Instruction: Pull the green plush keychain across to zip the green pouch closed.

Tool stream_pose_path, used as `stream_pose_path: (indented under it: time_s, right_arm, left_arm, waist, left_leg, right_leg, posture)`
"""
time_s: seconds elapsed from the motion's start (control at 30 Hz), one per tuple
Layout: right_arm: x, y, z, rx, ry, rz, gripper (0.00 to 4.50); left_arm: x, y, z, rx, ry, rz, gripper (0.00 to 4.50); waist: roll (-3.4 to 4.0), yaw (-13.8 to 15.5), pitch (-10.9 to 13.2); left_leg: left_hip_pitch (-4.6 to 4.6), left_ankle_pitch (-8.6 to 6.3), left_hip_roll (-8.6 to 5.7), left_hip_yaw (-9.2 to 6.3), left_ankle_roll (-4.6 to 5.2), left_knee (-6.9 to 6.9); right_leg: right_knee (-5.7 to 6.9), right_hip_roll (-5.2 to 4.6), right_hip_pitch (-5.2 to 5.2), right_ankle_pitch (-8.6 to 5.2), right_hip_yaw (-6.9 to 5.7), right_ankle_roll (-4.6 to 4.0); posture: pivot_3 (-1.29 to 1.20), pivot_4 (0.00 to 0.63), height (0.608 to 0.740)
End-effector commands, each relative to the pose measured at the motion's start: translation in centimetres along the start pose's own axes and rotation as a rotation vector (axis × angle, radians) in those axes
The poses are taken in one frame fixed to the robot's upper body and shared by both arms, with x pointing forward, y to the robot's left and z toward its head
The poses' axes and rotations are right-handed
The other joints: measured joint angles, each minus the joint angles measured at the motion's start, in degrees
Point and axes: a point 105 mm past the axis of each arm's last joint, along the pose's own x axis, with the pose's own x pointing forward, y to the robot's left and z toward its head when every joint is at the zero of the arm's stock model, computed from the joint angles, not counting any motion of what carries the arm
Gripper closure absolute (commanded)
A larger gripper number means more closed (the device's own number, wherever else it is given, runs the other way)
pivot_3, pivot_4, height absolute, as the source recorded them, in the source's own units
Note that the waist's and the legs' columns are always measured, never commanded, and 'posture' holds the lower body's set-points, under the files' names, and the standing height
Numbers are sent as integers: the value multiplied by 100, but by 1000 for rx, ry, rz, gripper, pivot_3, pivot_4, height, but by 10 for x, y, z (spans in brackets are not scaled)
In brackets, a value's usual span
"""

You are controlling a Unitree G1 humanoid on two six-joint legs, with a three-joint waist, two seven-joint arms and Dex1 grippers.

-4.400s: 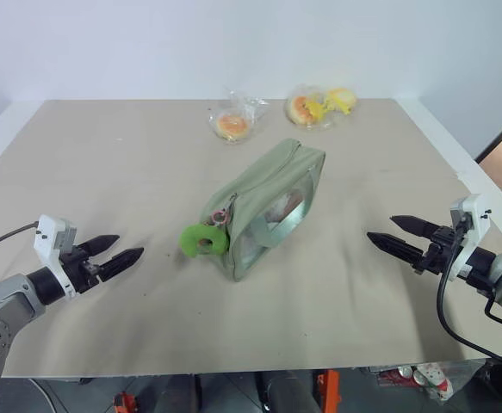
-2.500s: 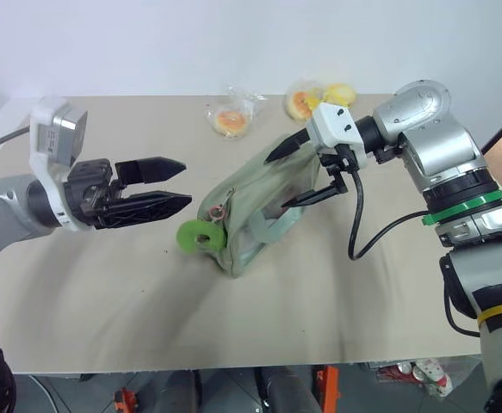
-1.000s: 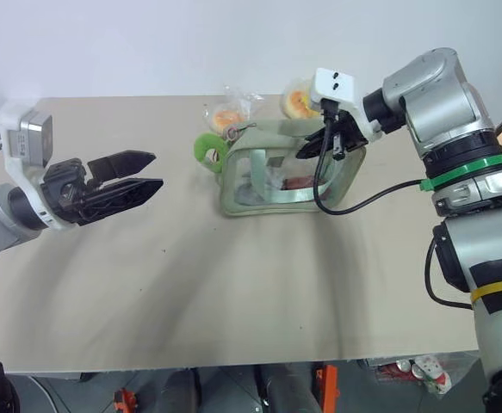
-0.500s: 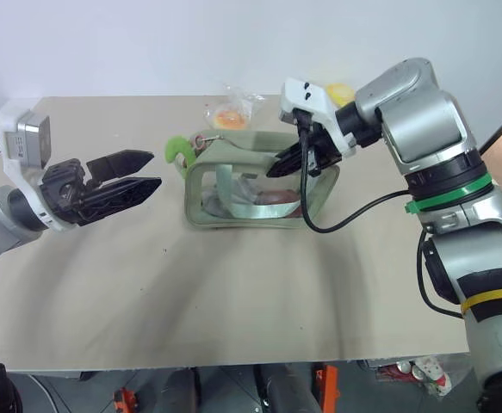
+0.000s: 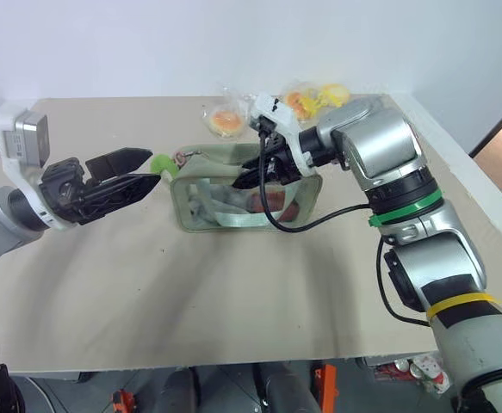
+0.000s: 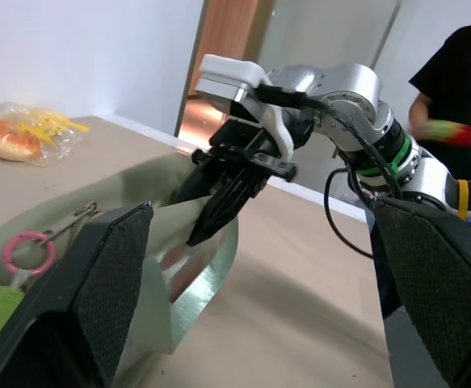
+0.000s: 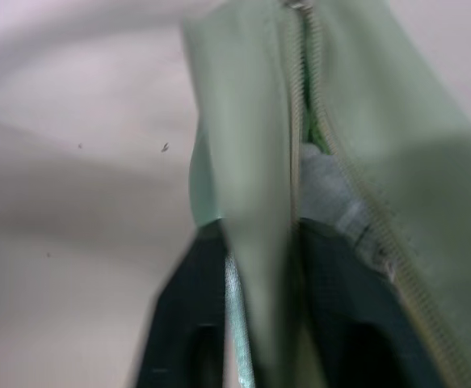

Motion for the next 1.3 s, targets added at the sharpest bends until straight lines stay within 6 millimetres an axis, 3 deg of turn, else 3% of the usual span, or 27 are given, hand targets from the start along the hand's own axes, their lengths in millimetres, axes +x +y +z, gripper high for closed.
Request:
stream_pose_path:
  time_s: [0.03,0.1,0.27,0.33,0.5,0.7,0.9,1.3]
  right_arm:
    - [-44,14,35,-87,-169,113,1701]
    - [-59,23,36,-100,-191,188,1057]
    - [-112,31,40,-217,-340,212,1057]
    - [-122,29,32,-220,-344,188,1057]
    - [-132,1,-20,-233,-222,-44,1057]
    - [-130,-14,-55,-177,-200,-185,1057]
    - [-118,-20,-66,-137,-218,-226,1057]
    - [-88,-35,-93,-119,-154,-269,1057]
  left_arm:
    - [1,-5,10,35,-30,-21,0]
    - [1,-4,11,28,-38,-16,0]
    - [-8,9,23,-25,-160,41,0]
    - [-13,15,26,-46,-193,70,0]
    - [-24,26,17,-86,-187,138,0]
    - [-27,25,-6,-94,-67,144,0]
    - [-22,17,-21,-60,69,96,0]
    - [-13,9,-18,3,127,34,0]
  waist:
    - [0,29,1]
    - [1,48,1]
    - [0,48,1]
    - [0,48,1]
    - [-5,36,-2]
    - [-1,15,1]
    - [-2,21,1]
    - [-1,27,1]
  left_leg:
    - [-3,0,-2,0,0,1]
    - [-7,0,-7,-1,0,2]
    - [-7,-2,-6,-1,0,0]
    - [-6,-2,-5,-4,0,0]
    - [3,-2,-5,1,0,3]
    - [5,-1,-5,18,1,3]
    - [4,-1,-7,20,1,5]
    - [4,-1,-6,21,1,4]
  right_leg:
    - [-1,-1,0,-1,1,2]
    - [-2,-4,1,-4,4,7]
    - [-5,-5,2,-13,3,11]
    - [-4,-3,2,-13,0,11]
    - [-4,-3,9,-14,5,9]
    - [-3,0,2,-13,22,-1]
    - [-4,-1,3,-14,27,-2]
    - [-5,0,3,-14,29,-1]
  posture:
    - [0,150,740]
    - [0,150,740]
    - [0,150,740]
    - [0,150,740]
    - [0,150,740]
    - [0,150,740]
    - [0,150,740]
    - [0,150,740]
